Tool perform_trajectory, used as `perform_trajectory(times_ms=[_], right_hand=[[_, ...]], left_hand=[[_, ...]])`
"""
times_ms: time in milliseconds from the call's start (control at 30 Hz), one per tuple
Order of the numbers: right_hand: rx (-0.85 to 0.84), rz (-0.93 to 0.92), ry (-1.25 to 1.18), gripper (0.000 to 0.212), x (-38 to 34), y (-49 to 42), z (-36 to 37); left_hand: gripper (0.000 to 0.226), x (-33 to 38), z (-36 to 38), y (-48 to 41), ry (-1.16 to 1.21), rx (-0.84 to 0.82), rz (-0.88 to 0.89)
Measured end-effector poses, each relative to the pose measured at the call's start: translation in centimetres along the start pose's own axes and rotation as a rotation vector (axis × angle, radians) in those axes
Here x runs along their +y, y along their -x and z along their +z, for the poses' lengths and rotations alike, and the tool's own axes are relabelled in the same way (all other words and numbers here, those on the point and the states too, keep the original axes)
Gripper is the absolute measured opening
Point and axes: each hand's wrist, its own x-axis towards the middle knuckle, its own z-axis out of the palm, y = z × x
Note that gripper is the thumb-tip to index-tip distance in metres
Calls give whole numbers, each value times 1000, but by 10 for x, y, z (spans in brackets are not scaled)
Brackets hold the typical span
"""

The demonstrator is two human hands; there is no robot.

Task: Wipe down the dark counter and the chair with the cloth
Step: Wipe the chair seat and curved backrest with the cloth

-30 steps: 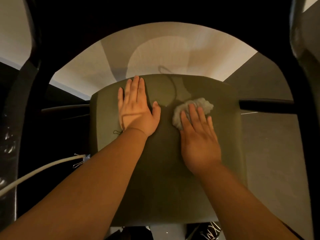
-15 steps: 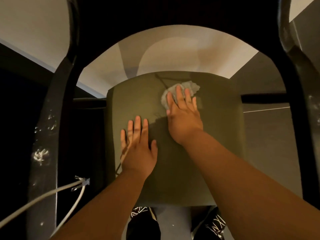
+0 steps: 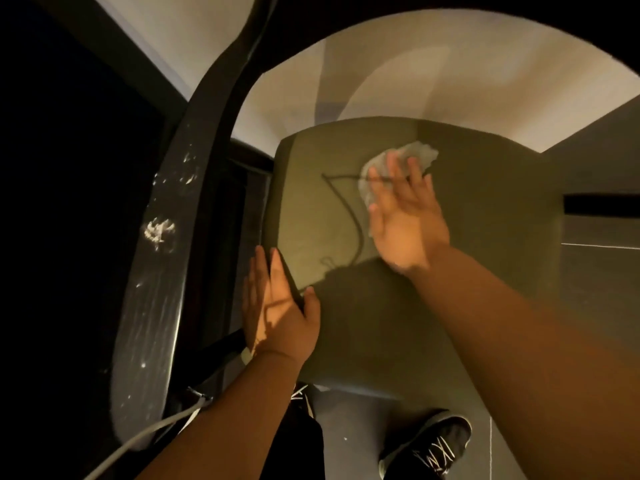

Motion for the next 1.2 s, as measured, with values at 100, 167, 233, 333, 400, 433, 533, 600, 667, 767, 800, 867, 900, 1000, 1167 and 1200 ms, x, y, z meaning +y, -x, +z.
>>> perform_trajectory(times_ms=[100, 167, 233, 333, 400, 433, 533, 600, 667, 767, 800, 867, 900, 1000, 1167, 1200], right_hand=[[-83, -302, 23, 62, -44, 42, 18], [-151, -439, -11, 61, -53, 63, 20], [-160, -500, 43, 62, -40, 52, 14], [-60, -302, 106, 62, -20, 10, 2], [-36, -178, 73, 63, -31, -4, 7], [-33, -242, 74, 62, -38, -2, 14], [-97, -525, -263, 52, -62, 24, 32], [-148, -585, -107, 57, -76, 50, 32], [-131, -563, -50, 57, -78, 70, 32], [-108, -623, -55, 69, -45, 71, 29], [-102, -580, -24, 77, -31, 65, 26], [-52, -419, -1, 73, -18, 59, 16], [-30, -337, -38, 63, -21, 64, 16], [11, -191, -215, 50, -53, 104, 32], [-31, -369, -224, 46, -58, 154, 51], [-42, -413, -194, 46, -46, 154, 52]], left_hand=[[85, -4, 0, 4, 35, 4, -3], [81, -9, 1, 12, 53, 26, -18], [79, -15, 2, 22, 47, 40, -33], [81, -23, 4, 29, 37, 27, -46], [83, -24, 5, 28, 57, 23, -55], [84, -24, 6, 27, 56, 27, -56], [86, -25, 7, 29, 41, 11, -29], [87, -28, 7, 29, 47, -17, -9], [89, -30, 6, 28, 66, -37, -6], [91, -28, 4, 27, 61, -63, -18], [91, -27, 2, 27, 59, -70, -20], [93, -28, 2, 26, 49, -83, -10], [94, -28, 2, 26, 44, -91, -8], [95, -30, 3, 26, 41, -96, -9], [96, -30, 4, 26, 75, -85, 2], [96, -31, 5, 25, 86, -70, 1]])
